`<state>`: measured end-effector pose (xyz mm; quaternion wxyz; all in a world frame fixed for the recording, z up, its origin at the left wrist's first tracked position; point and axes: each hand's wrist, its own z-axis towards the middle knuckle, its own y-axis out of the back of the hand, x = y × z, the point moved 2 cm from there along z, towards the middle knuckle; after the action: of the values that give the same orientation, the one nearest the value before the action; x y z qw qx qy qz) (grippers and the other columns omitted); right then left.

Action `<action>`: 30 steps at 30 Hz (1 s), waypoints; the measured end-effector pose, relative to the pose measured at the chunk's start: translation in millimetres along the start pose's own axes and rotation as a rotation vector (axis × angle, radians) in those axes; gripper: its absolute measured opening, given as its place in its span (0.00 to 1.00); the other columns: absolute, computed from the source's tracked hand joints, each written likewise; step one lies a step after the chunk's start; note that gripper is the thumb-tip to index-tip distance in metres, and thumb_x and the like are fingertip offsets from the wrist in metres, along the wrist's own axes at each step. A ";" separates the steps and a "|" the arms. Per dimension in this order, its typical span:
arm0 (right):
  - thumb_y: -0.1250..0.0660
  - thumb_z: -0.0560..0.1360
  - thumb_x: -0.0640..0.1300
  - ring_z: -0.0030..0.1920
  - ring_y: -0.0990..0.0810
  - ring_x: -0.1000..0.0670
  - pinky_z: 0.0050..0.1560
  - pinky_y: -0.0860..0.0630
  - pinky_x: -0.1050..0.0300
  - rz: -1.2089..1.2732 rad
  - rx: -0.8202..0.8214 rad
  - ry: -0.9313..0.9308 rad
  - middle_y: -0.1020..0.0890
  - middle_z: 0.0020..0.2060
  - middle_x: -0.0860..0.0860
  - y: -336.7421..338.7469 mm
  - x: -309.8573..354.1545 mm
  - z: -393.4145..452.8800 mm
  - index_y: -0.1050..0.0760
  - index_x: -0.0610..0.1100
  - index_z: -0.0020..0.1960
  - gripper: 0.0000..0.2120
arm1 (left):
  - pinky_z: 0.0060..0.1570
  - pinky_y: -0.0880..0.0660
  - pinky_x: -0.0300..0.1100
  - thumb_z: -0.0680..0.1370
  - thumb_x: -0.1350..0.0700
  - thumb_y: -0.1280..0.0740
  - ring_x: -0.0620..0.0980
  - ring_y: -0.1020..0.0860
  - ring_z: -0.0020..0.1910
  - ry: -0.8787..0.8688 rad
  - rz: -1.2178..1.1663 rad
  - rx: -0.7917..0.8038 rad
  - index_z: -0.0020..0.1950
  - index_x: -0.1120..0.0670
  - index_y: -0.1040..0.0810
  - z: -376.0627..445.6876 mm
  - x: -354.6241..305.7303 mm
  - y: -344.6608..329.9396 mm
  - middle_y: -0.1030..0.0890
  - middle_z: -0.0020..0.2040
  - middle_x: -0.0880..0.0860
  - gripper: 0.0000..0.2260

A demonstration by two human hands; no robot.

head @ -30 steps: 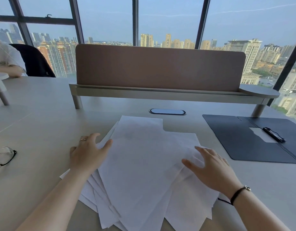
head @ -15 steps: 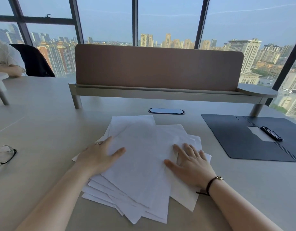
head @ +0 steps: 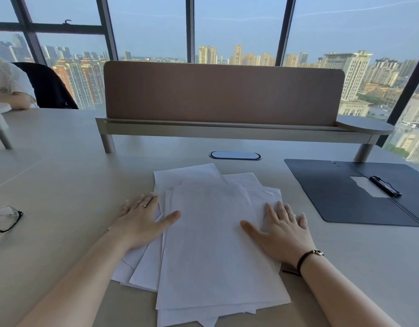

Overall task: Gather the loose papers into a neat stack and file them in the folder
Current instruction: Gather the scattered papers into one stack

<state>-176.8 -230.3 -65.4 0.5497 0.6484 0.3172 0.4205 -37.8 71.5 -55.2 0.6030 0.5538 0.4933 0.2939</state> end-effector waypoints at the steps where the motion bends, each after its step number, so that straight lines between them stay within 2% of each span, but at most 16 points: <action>1: 0.61 0.64 0.83 0.82 0.57 0.46 0.79 0.61 0.38 0.000 -0.002 -0.003 0.51 0.83 0.46 0.8 2.2 -0.2 0.52 0.48 0.82 0.56 | 0.78 0.60 0.52 0.70 0.22 0.56 0.46 0.56 0.81 -0.016 0.001 -0.003 0.82 0.47 0.57 -1.9 -3.5 2.0 0.51 0.83 0.47 0.47; 4: 0.61 0.65 0.82 0.82 0.56 0.47 0.79 0.62 0.37 0.010 -0.010 0.007 0.51 0.83 0.47 1.1 5.3 0.6 0.53 0.47 0.82 0.56 | 0.78 0.60 0.51 0.72 0.24 0.53 0.48 0.53 0.81 -0.053 -0.041 -0.028 0.80 0.41 0.62 -8.2 -11.6 7.1 0.48 0.83 0.49 0.42; 8: 0.60 0.66 0.83 0.82 0.54 0.50 0.79 0.62 0.36 0.052 -0.034 0.053 0.47 0.82 0.51 1.8 10.1 1.6 0.54 0.52 0.82 0.53 | 0.78 0.61 0.50 0.70 0.21 0.55 0.45 0.54 0.81 -0.079 -0.076 -0.008 0.79 0.37 0.64 -10.5 -13.0 5.4 0.47 0.82 0.47 0.42; 14: 0.52 0.64 0.83 0.81 0.51 0.52 0.79 0.59 0.39 0.056 -0.012 0.179 0.43 0.81 0.55 6.1 18.2 0.2 0.52 0.57 0.81 0.52 | 0.78 0.63 0.53 0.71 0.23 0.59 0.45 0.51 0.81 -0.108 -0.254 -0.048 0.77 0.35 0.67 -9.2 -19.0 0.7 0.44 0.81 0.44 0.39; 17: 0.49 0.64 0.83 0.81 0.49 0.52 0.79 0.58 0.40 0.081 -0.035 0.202 0.41 0.79 0.54 6.3 17.6 -0.4 0.52 0.57 0.81 0.52 | 0.78 0.51 0.53 0.71 0.23 0.52 0.47 0.50 0.81 -0.077 -0.554 -0.099 0.73 0.28 0.67 -13.1 -29.9 4.4 0.47 0.81 0.41 0.36; 20: 0.49 0.63 0.84 0.81 0.49 0.53 0.79 0.58 0.39 0.088 -0.034 0.189 0.41 0.79 0.53 4.8 16.3 -0.3 0.52 0.58 0.81 0.53 | 0.72 0.42 0.42 0.78 0.36 0.39 0.43 0.42 0.77 -0.076 -0.933 -0.169 0.79 0.36 0.59 -18.2 -40.7 12.5 0.44 0.79 0.41 0.36; 22: 0.50 0.62 0.84 0.81 0.49 0.52 0.79 0.58 0.38 0.092 -0.035 0.180 0.41 0.79 0.53 3.8 15.8 1.1 0.53 0.58 0.81 0.54 | 0.72 0.38 0.45 0.77 0.39 0.34 0.43 0.35 0.73 0.018 -1.137 -0.182 0.79 0.39 0.50 -18.0 -41.5 17.7 0.36 0.75 0.42 0.36; 23: 0.50 0.61 0.85 0.81 0.49 0.52 0.78 0.58 0.38 0.094 -0.035 0.179 0.41 0.79 0.52 3.5 15.6 1.6 0.53 0.59 0.81 0.55 | 0.70 0.33 0.47 0.77 0.41 0.32 0.45 0.30 0.68 0.083 -1.240 -0.177 0.78 0.42 0.42 -18.2 -40.5 19.6 0.31 0.72 0.44 0.33; 24: 0.50 0.61 0.85 0.81 0.50 0.52 0.78 0.58 0.37 0.095 -0.036 0.180 0.41 0.79 0.52 3.3 15.6 2.0 0.52 0.59 0.81 0.55 | 0.64 0.28 0.45 0.78 0.44 0.31 0.46 0.25 0.60 0.144 -1.348 -0.157 0.72 0.46 0.32 -17.2 -38.4 20.6 0.26 0.64 0.48 0.24; 25: 0.50 0.61 0.85 0.81 0.50 0.52 0.78 0.58 0.37 0.096 -0.034 0.182 0.42 0.79 0.52 3.2 15.5 2.2 0.52 0.59 0.81 0.55 | 0.56 0.25 0.43 0.78 0.47 0.31 0.46 0.24 0.52 0.205 -1.437 -0.136 0.61 0.47 0.26 -17.1 -37.5 23.5 0.24 0.55 0.51 0.13; 26: 0.49 0.60 0.85 0.81 0.50 0.52 0.78 0.59 0.38 0.099 -0.029 0.184 0.42 0.79 0.52 3.5 15.4 2.2 0.52 0.59 0.80 0.55 | 0.52 0.24 0.43 0.78 0.48 0.31 0.47 0.24 0.47 0.266 -1.494 -0.127 0.54 0.47 0.25 -15.6 -34.2 24.8 0.25 0.49 0.53 0.08; 27: 0.49 0.60 0.84 0.81 0.50 0.52 0.78 0.59 0.38 0.103 -0.022 0.187 0.42 0.80 0.52 3.6 15.4 2.1 0.52 0.60 0.80 0.55 | 0.54 0.23 0.45 0.77 0.48 0.31 0.50 0.24 0.48 0.308 -1.541 -0.103 0.56 0.48 0.24 -16.4 -33.5 27.5 0.26 0.49 0.56 0.09; 29: 0.47 0.60 0.84 0.81 0.51 0.52 0.79 0.59 0.38 0.113 -0.014 0.197 0.43 0.80 0.53 3.6 15.2 1.9 0.52 0.61 0.80 0.54 | 0.61 0.25 0.52 0.77 0.47 0.31 0.57 0.25 0.62 0.356 -1.602 -0.058 0.69 0.49 0.29 -15.7 -28.1 29.7 0.26 0.60 0.63 0.22; 30: 0.47 0.60 0.84 0.81 0.50 0.52 0.79 0.59 0.38 0.116 -0.014 0.202 0.43 0.80 0.53 3.7 15.0 2.1 0.52 0.61 0.80 0.54 | 0.60 0.24 0.54 0.77 0.47 0.31 0.60 0.25 0.64 0.381 -1.622 -0.060 0.72 0.49 0.31 -14.7 -25.9 31.0 0.26 0.62 0.64 0.24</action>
<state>-168.5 -218.9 -58.9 0.4945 0.6161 0.3299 0.5168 -54.2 60.3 -17.0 0.5484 -0.0487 0.8246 -0.1300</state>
